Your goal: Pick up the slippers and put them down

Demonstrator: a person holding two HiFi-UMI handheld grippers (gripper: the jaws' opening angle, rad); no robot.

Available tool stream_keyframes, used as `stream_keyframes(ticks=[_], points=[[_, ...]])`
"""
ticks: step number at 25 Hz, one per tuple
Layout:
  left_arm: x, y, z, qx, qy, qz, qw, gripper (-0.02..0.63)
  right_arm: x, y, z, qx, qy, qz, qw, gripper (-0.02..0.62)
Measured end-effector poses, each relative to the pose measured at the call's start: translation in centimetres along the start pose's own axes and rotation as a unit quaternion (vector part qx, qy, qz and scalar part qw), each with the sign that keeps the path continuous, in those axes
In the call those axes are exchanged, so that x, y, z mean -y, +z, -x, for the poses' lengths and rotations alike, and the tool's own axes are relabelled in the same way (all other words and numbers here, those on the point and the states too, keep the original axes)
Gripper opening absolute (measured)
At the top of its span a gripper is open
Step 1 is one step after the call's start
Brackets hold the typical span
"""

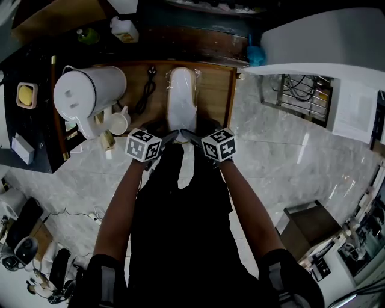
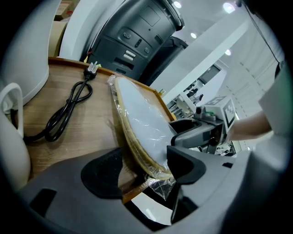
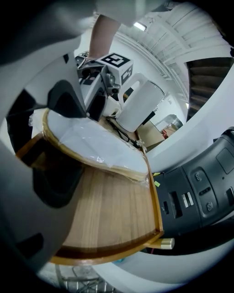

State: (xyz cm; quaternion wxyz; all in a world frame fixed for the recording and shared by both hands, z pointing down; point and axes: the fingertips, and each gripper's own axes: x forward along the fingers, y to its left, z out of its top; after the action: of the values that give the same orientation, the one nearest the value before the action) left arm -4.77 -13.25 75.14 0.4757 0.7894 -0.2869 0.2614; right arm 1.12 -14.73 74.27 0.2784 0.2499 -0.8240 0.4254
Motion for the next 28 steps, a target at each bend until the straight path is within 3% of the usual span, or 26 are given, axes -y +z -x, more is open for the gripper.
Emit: stream_keyframes(ticks=[1, 2, 8, 14, 23, 28], points=[[0.0, -0.1, -0.1, -0.005, -0.001, 0.002, 1.0, 0.301, -0.1, -0.1, -0.1, -0.004, 0.004, 0.001, 1.0, 0.29], [0.0, -0.1, -0.1, -0.01, -0.003, 0.003, 0.9999, 0.301, -0.2, -0.2, -0.1, -0.008, 0.006, 0.001, 1.0, 0.279], [-0.1, -0.1, -0.1, -0.026, -0.024, 0.021, 0.9992, 0.299, -0.3, -0.2, -0.7, -0.022, 0.018, -0.009, 1.0, 0.276], [0.3, -0.1, -0.6, -0.034, -0.019, 0.003, 0.9992, 0.272, -0.2, -0.3, -0.9, -0.036, 0.021, -0.016, 0.999, 0.269], [0.8, 0.0, -0.2, -0.013, -0.033, 0.026, 0.999, 0.265, -0.7, 0.1, -0.2, -0.037, 0.02, -0.002, 0.999, 0.255], [1.4, 0.5, 0.6, 0.002, -0.029, 0.013, 0.9995, 0.264, -1.2, 0.6, 0.4, -0.027, 0.022, -0.007, 0.999, 0.252]])
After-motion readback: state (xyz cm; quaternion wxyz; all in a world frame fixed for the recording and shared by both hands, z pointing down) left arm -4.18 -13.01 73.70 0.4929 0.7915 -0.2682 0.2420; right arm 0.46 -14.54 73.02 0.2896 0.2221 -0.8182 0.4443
